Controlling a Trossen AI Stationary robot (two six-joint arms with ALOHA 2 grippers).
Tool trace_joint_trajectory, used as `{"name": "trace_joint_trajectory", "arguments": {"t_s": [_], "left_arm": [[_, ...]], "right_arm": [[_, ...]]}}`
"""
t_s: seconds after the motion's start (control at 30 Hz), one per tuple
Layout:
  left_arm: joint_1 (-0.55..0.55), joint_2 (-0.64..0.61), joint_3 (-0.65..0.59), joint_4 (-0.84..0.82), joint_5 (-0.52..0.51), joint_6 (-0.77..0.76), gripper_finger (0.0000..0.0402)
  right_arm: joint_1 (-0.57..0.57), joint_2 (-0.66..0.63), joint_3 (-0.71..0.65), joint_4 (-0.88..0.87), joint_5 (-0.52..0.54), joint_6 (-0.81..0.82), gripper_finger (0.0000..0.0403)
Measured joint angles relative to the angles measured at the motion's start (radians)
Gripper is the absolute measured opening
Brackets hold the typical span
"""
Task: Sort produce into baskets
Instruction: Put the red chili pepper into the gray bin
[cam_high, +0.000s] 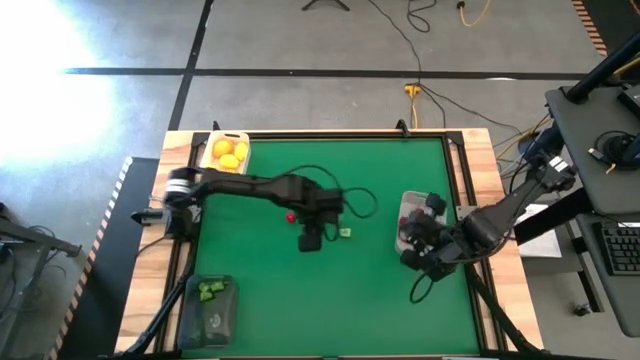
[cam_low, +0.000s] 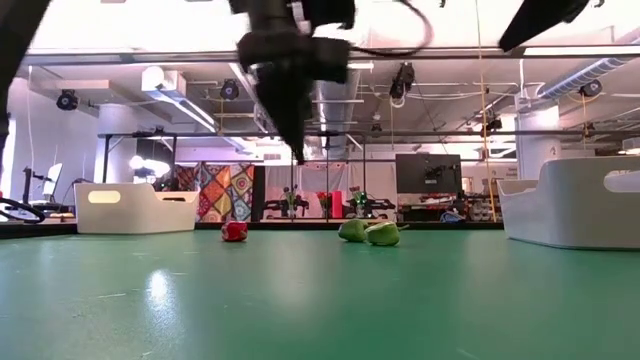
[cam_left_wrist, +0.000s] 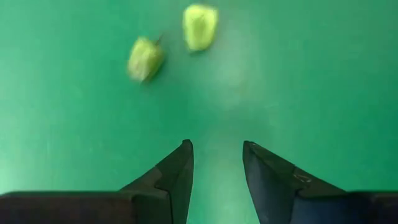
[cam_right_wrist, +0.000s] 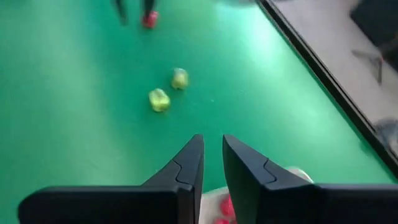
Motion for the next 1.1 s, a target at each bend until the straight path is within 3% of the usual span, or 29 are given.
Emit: {"name": "trace_joint_trajectory", "arguments": {"t_s": [0.17,0.27,0.4,0.5,0.6,0.7,0.87,1.0,1.1], "left_arm": [[-0.005,-0.288,-0.378,0.321,-0.032,-0.087,0.0123],[-0.009,-0.427,-0.588,0.509,-0.032,-0.150,0.0123],[-0.010,-0.601,-0.808,0.689,-0.032,-0.207,0.0123],[-0.015,-0.708,-0.960,0.834,-0.032,-0.222,0.0123],[-0.022,-0.803,-1.118,1.170,-0.029,-0.228,0.0123],[-0.027,-0.848,-1.279,1.543,-0.001,-0.215,0.0123],[-0.028,-0.871,-1.436,1.980,0.022,-0.142,0.0123],[-0.028,-0.869,-1.493,2.019,0.022,-0.079,0.0123],[-0.028,-0.873,-1.502,2.008,0.024,-0.128,0.0123]], "right_arm": [[-0.050,0.073,-0.091,0.353,-0.008,-0.277,0.0076],[-0.107,0.135,-0.120,0.564,-0.083,-0.394,0.0100],[-0.192,0.237,-0.138,0.775,-0.215,-0.434,0.0134],[-0.241,0.328,-0.138,0.910,-0.239,-0.449,0.0158],[-0.285,0.415,-0.135,1.027,-0.240,-0.469,0.0180],[-0.322,0.495,-0.116,1.114,-0.239,-0.476,0.0195],[-0.377,0.634,-0.040,1.179,-0.242,-0.500,0.0205],[-0.432,0.751,0.057,1.183,-0.239,-0.554,0.0206],[-0.463,0.824,0.129,1.174,-0.239,-0.582,0.0206]]}}
